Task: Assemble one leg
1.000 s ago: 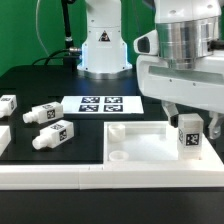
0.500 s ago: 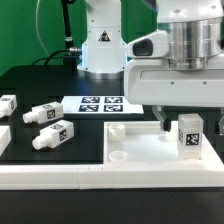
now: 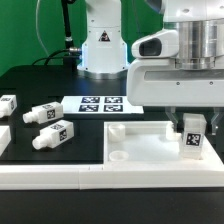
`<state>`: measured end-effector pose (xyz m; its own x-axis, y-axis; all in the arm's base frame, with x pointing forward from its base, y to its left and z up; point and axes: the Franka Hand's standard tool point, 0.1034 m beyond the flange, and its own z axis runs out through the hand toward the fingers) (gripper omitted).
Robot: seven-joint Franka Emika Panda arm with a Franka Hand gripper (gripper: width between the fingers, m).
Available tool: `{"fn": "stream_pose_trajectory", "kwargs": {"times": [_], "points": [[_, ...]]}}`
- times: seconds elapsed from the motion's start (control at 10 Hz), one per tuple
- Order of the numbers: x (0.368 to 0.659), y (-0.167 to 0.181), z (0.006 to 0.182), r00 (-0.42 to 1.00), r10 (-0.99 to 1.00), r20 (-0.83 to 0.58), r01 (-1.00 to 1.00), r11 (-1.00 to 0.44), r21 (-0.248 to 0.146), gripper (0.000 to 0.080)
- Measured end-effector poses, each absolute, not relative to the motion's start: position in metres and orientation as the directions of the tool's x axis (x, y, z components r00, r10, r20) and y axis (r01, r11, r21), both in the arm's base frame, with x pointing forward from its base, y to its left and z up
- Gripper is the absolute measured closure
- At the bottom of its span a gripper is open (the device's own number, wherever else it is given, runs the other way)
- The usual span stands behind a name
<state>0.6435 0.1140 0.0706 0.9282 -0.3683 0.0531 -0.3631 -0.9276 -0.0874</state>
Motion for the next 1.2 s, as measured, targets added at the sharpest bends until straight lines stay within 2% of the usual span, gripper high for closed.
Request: {"fn": "stream_pose_trajectory", "kwargs": {"times": [0.1, 0.2, 0.4, 0.6, 0.8, 0.9, 1.0, 1.2], "points": [[0.6433, 0.1132, 0.0704, 0.897, -0.44, 0.046, -0.435, -0.896, -0.09, 0.051], [0.6434, 0.1128, 0.0706, 0.854, -0.519, 0.042, -0.514, -0.853, -0.09, 0.051], [0.6426, 0.1117, 0.0706, 0.66, -0.751, 0.012, -0.747, -0.658, -0.092, 0.051], [0.6398, 0.1137, 0.0693, 0.366, -0.929, -0.057, -0.929, -0.361, -0.086, 0.051], [0.6421, 0.1118, 0.0703, 0.08, -0.985, -0.155, -0.995, -0.069, -0.072, 0.051], [0.642, 0.1113, 0.0695, 0.011, -0.987, -0.163, -0.998, 0.0, -0.067, 0.051], [0.642, 0.1115, 0.0694, 0.03, -0.986, -0.161, -0.997, -0.019, -0.07, 0.051], [0.6419, 0.1116, 0.0694, 0.06, -0.985, -0.159, -0.996, -0.049, -0.075, 0.0248]]}}
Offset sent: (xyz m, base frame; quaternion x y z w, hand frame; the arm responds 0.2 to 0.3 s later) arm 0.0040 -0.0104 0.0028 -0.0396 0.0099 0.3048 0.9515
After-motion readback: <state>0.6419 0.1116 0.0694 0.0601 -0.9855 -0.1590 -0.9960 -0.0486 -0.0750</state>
